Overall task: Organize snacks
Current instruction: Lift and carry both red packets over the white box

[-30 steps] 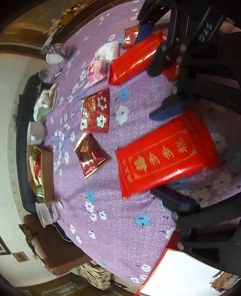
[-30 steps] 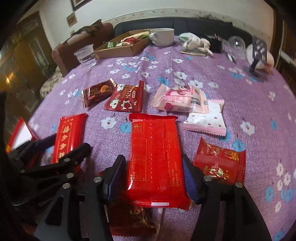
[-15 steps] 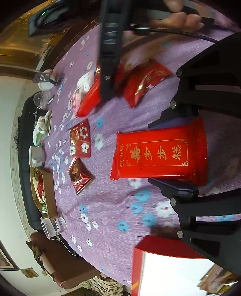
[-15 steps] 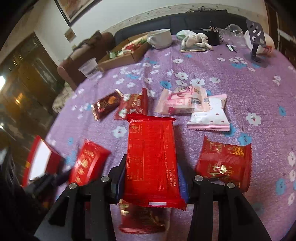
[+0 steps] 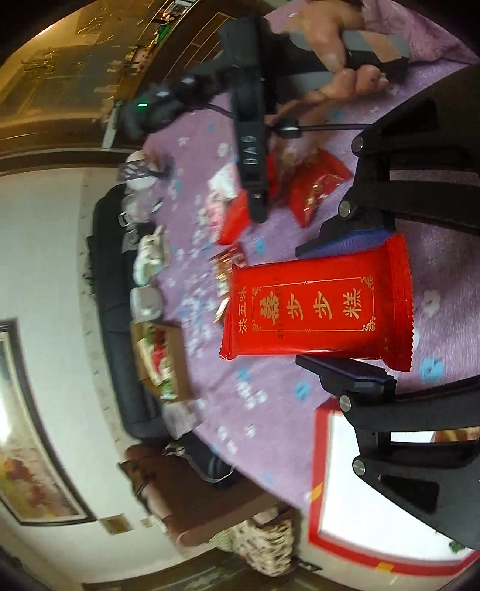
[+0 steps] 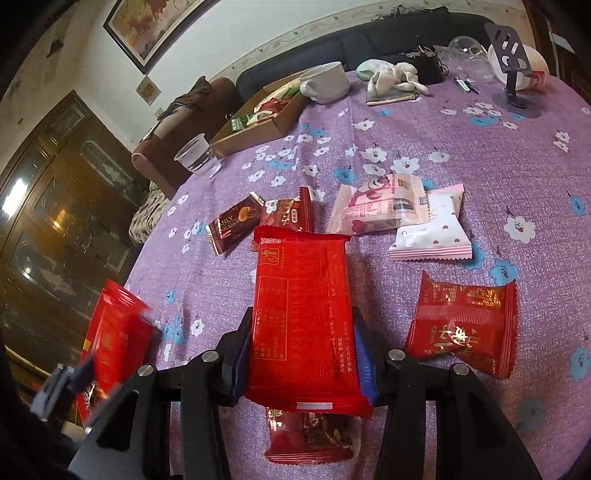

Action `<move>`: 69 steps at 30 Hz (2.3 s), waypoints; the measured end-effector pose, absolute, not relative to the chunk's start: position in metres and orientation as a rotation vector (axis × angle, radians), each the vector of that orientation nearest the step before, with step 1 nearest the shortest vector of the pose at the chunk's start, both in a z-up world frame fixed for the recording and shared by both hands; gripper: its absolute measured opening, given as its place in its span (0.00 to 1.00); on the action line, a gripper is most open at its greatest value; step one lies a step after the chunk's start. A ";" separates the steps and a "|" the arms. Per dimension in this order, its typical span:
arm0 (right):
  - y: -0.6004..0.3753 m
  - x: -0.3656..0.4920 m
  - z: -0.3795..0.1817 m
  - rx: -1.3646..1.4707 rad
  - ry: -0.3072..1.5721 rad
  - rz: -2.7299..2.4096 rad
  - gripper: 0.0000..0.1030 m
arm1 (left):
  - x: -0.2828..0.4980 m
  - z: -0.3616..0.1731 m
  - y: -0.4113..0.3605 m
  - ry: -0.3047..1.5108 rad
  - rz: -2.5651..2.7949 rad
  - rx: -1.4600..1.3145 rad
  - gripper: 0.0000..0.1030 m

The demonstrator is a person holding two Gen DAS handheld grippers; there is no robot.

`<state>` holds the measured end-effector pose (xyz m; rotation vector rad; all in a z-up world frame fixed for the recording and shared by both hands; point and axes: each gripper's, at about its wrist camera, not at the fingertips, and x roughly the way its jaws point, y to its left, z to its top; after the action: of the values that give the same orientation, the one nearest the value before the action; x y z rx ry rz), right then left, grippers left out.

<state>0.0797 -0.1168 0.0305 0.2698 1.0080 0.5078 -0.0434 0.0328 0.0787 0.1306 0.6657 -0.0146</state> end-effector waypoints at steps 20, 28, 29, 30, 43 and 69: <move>-0.116 0.080 0.030 0.272 1.004 0.506 0.46 | -0.057 0.107 0.046 0.568 0.044 0.140 0.47; -0.115 0.079 0.030 0.270 1.003 0.506 0.46 | -0.057 0.107 0.049 0.567 0.056 0.132 0.47; -0.115 0.079 0.029 0.271 1.006 0.507 0.46 | -0.057 0.107 0.049 0.566 0.057 0.132 0.47; -0.115 0.080 0.029 0.270 1.006 0.506 0.46 | -0.057 0.107 0.050 0.566 0.057 0.131 0.47; -0.111 0.078 0.029 0.263 0.995 0.510 0.46 | -0.061 0.109 0.061 0.564 0.079 0.116 0.47; -0.037 0.009 0.060 0.437 0.802 0.743 0.45 | -0.106 0.103 0.171 0.525 0.220 -0.023 0.47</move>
<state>0.0093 -0.0374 0.0602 0.4366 0.8022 0.7428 -0.1065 0.1712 0.1027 -0.0230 0.5252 0.2196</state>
